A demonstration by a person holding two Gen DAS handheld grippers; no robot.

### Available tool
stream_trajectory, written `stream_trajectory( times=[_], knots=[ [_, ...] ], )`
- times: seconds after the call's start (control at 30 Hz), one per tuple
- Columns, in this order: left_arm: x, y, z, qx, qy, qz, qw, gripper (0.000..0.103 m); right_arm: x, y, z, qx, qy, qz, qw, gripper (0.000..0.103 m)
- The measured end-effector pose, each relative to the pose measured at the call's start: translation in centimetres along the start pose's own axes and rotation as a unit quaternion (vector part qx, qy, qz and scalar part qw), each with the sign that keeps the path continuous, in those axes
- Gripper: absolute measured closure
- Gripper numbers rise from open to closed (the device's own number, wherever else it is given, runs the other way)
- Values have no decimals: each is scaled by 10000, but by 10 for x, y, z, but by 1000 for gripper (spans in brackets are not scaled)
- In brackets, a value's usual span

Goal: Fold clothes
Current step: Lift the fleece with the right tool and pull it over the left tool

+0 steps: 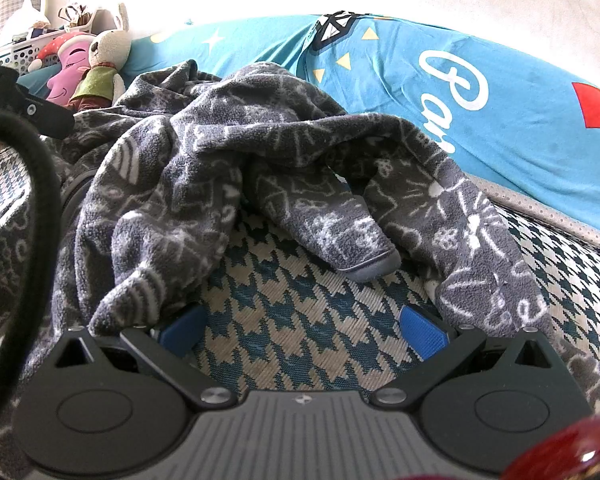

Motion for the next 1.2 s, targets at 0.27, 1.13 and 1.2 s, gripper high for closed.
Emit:
stream_trajectory(
  times=[0.27,1.13,1.2],
  knots=[
    [5,-4,5,-20,107,62,9999,0,-7,-1,4,90,118,88,9999,0],
    [6,11,12,-91,378,-40,9992,0,-56,-18,10,612,-59,779,9951,17],
    [7,12,13,-96,429,-39,9990,0,-58,-17,14,620,-33,798,9949,21]
  ],
)
Point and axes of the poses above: each gripper's, at about its wrist camera, not at the fingertips, and z roughly the way its jaws point, y to its left, x to its underside, the point moved 5 cm from there along z, roughly the way its jaws point
